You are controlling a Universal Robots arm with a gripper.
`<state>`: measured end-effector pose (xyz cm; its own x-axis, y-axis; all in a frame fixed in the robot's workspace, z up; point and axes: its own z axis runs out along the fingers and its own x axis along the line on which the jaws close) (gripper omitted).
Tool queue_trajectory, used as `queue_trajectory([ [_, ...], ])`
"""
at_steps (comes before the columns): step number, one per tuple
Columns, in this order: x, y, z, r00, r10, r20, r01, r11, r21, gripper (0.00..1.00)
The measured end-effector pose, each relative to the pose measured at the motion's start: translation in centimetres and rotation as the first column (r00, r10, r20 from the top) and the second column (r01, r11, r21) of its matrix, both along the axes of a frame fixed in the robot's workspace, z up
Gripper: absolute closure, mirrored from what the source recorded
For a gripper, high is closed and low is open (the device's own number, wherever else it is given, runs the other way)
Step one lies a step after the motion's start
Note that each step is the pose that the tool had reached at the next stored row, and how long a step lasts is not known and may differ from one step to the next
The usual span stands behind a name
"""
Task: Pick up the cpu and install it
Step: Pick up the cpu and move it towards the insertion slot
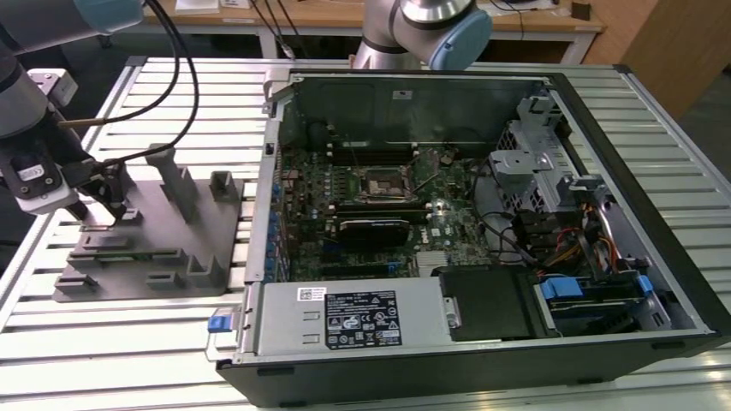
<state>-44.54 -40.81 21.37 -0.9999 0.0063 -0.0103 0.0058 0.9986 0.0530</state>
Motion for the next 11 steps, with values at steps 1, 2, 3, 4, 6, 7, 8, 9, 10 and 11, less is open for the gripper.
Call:
queue_trajectory([
  [1, 0.0, 0.0, 0.03, 1.0, 0.0, 0.0001, 0.0, 1.0, 0.0, 0.47],
  [2, 0.0, 0.0, 0.07, 1.0, 0.0, 0.0001, 0.0, 1.0, 0.0, 0.47],
  [3, 0.0, 0.0, 0.11, 1.0, 0.0, 0.0, 0.0, 1.0, 0.0, 0.47],
  [4, 0.0, 0.0, 0.15, 1.0, 0.0, -0.0001, 0.0, 1.0, 0.0, 0.47],
  [6, 0.0, 0.0, 0.21, 1.0, 0.0, 0.0, 0.0, 1.0, 0.0, 0.47],
  [7, 0.0, 0.0, 0.26, 1.0, 0.0, -0.0001, 0.0, 1.0, -0.0001, 0.47],
  [8, 0.0, 0.0, 0.3, 1.0, 0.0, -0.0001, 0.0, 1.0, -0.0001, 0.47],
  [9, 0.0, 0.0, 0.34, 1.0, 0.0, -0.0001, 0.0, 1.0, -0.0001, 0.47],
  [10, 0.0, 0.0, 0.37, 1.0, 0.0, 0.0, 0.0, 1.0, 0.0, 0.47],
  [11, 0.0, 0.0, 0.47, 1.0, 0.0, 0.0002, 0.0, 1.0, 0.0001, 0.47],
])
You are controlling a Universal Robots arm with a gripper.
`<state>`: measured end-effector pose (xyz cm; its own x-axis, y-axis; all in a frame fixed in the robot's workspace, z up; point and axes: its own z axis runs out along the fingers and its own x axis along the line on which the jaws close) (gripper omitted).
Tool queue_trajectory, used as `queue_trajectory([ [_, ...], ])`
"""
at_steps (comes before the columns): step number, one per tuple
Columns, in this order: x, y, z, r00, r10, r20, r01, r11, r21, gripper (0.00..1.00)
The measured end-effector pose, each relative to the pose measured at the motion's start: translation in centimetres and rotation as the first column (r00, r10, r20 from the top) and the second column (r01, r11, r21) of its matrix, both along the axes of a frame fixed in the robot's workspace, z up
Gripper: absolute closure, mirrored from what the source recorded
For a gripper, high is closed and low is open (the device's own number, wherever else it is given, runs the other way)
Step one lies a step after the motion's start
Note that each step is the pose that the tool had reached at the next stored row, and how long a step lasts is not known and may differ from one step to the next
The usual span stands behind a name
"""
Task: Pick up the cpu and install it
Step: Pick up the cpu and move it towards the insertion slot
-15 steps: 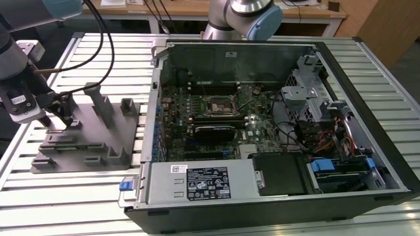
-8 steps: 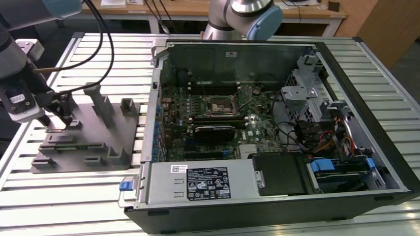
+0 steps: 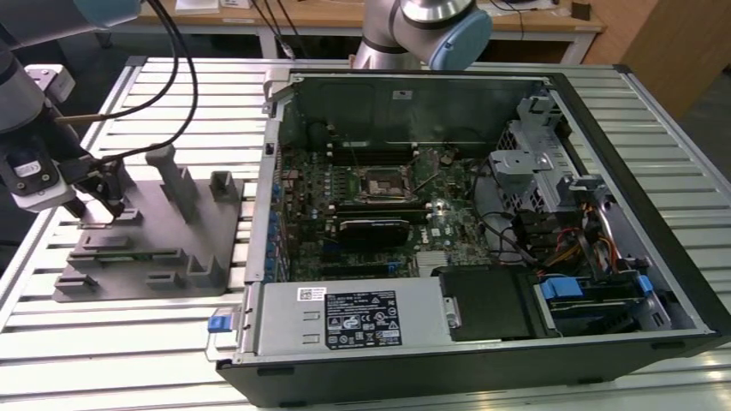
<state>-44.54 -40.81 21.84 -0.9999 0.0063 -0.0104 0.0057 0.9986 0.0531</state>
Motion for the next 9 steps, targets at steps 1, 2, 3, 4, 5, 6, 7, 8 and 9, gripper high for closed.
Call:
queue_trajectory([
  [1, 0.0, 0.0, 0.03, 1.0, 0.0, -0.0001, 0.0, 1.0, -0.0001, 0.47],
  [2, 0.0, 0.0, 0.06, 1.0, 0.0, -0.0001, 0.0, 1.0, -0.0001, 0.47],
  [3, 0.0, 0.0, 0.09, 1.0, 0.0, -0.0001, 0.0, 1.0, -0.0001, 0.47],
  [4, 0.0, 0.0, 0.12, 1.0, 0.0, -0.0001, 0.0, 1.0, -0.0001, 0.47],
  [5, 0.0, 0.0, 0.14, 1.0, 0.0, 0.0, 0.0, 1.0, -0.0001, 0.47],
  [6, 0.0, 0.0, 0.17, 1.0, 0.0, -0.0001, 0.0, 1.0, -0.0001, 0.47],
  [7, 0.0, 0.0, 0.2, 1.0, 0.0, -0.0001, 0.0, 1.0, -0.0001, 0.47],
  [8, 0.0, 0.0, 0.23, 1.0, 0.0, -0.0001, 0.0, 1.0, -0.0001, 0.47],
  [9, 0.0, 0.0, 0.25, 1.0, 0.0, 0.0, 0.0, 1.0, -0.0001, 0.47],
])
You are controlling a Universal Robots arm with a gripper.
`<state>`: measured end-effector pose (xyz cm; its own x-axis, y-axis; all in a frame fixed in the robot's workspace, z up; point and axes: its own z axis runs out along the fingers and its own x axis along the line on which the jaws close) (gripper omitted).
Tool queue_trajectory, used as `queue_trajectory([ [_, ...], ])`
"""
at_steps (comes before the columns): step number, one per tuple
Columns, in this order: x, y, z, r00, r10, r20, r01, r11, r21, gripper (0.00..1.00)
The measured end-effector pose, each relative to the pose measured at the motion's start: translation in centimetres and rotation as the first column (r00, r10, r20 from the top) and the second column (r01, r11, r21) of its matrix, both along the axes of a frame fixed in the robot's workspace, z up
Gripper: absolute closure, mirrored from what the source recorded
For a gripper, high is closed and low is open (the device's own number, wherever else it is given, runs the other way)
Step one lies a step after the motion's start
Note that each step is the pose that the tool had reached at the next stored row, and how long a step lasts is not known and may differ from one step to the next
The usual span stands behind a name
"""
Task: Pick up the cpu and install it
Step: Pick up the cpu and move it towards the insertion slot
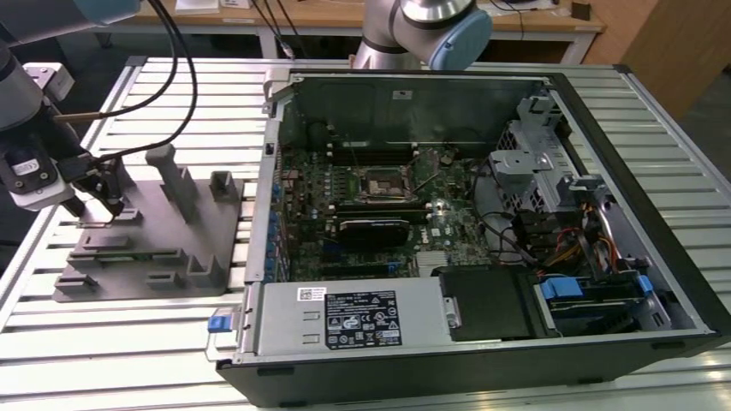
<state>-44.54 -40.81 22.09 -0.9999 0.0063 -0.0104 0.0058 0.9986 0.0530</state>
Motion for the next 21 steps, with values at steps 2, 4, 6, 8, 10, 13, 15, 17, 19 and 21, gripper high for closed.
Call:
queue_trajectory([
  [2, 0.0, 0.0, 0.03, 1.0, 0.0, 0.0, 0.0, 1.0, 0.0, 0.47],
  [4, 0.0, 0.0, 0.07, 1.0, 0.0, 0.0, 0.0, 1.0, 0.0, 0.47],
  [6, 0.0, 0.0, 0.11, 1.0, 0.0, 0.0, 0.0, 1.0, 0.0, 0.47],
  [8, 0.0, 0.0, 0.14, 1.0, 0.0, 0.0, 0.0, 1.0, 0.0, 0.47],
  [10, 0.0, 0.0, 0.17, 1.0, 0.0, 0.0, 0.0, 1.0, 0.0, 0.47],
  [13, 0.0, 0.0, 0.23, 1.0, 0.0, -0.0001, 0.0, 1.0, 0.0, 0.47],
  [15, 0.0, 0.0, 0.26, 1.0, 0.0, 0.0, 0.0, 1.0, 0.0, 0.47],
  [17, 0.0, 0.0, 0.3, 1.0, 0.0, -0.0001, 0.0, 1.0, 0.0, 0.47],
  [19, 0.0, 0.0, 0.34, 1.0, 0.0, -0.0001, 0.0, 1.0, 0.0, 0.47],
  [21, 0.0, 0.0, 0.4, 1.0, 0.0, -0.0001, 0.0, 1.0, 0.0, 0.47],
])
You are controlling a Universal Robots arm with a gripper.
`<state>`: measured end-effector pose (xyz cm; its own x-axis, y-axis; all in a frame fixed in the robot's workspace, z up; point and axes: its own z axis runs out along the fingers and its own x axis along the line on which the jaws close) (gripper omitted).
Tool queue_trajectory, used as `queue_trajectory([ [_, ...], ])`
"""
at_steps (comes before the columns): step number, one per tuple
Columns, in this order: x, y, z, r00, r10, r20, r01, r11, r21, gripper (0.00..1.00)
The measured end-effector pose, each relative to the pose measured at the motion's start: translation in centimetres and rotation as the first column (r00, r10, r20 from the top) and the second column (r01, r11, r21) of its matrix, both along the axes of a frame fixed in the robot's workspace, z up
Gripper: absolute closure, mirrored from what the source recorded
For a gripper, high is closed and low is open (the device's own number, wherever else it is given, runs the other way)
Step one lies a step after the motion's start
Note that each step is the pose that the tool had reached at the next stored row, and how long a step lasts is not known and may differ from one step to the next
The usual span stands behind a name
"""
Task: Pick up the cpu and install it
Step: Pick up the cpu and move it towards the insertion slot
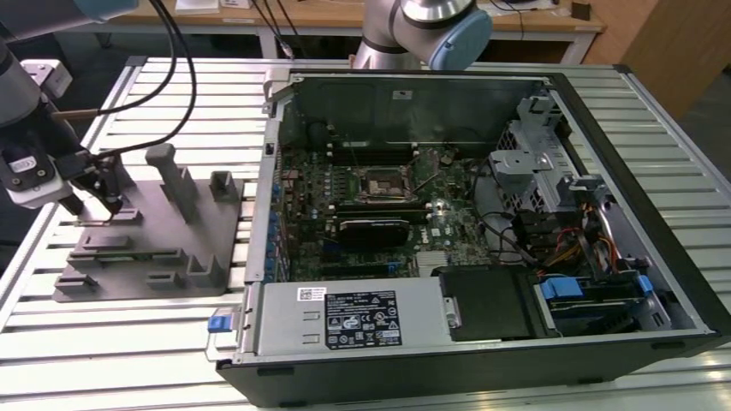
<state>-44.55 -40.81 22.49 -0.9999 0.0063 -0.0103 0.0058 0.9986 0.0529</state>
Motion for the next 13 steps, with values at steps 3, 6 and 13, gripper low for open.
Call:
queue_trajectory([
  [3, 0.0, 0.0, 0.11, 1.0, 0.0, 0.0, 0.0, 1.0, 0.0, 0.47],
  [6, 0.0, 0.0, 0.22, 1.0, 0.0, -0.0002, 0.0, 1.0, -0.0001, 0.47],
  [13, 0.0, 0.0, 0.8, 1.0, 0.0, 0.0001, 0.0, 1.0, 0.0, 0.47],
])
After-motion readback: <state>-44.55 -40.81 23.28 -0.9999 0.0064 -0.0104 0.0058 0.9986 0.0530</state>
